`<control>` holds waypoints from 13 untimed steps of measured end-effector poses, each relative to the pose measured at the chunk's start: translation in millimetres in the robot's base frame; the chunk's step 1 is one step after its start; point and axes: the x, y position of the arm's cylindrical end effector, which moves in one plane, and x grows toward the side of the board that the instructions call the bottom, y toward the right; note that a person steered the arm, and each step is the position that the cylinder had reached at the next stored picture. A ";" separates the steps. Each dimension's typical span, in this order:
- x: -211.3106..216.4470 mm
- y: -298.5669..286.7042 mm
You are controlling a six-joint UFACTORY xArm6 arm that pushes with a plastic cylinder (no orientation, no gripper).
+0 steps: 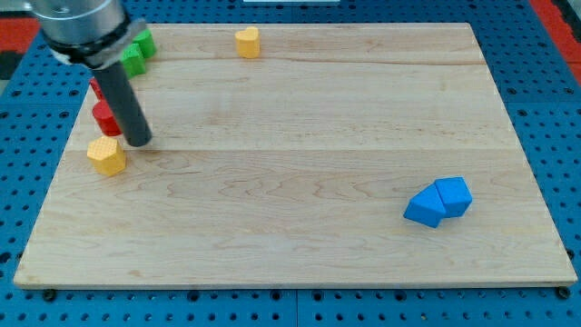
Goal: Push the yellow heart below the yellow pentagon
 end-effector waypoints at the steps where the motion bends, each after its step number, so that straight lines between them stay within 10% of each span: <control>1: 34.4 -5.3; 4: 37.9 22.6; 6: -98.6 168.1; 8: -228.5 175.2; 11: -136.7 101.3; 13: -162.9 64.9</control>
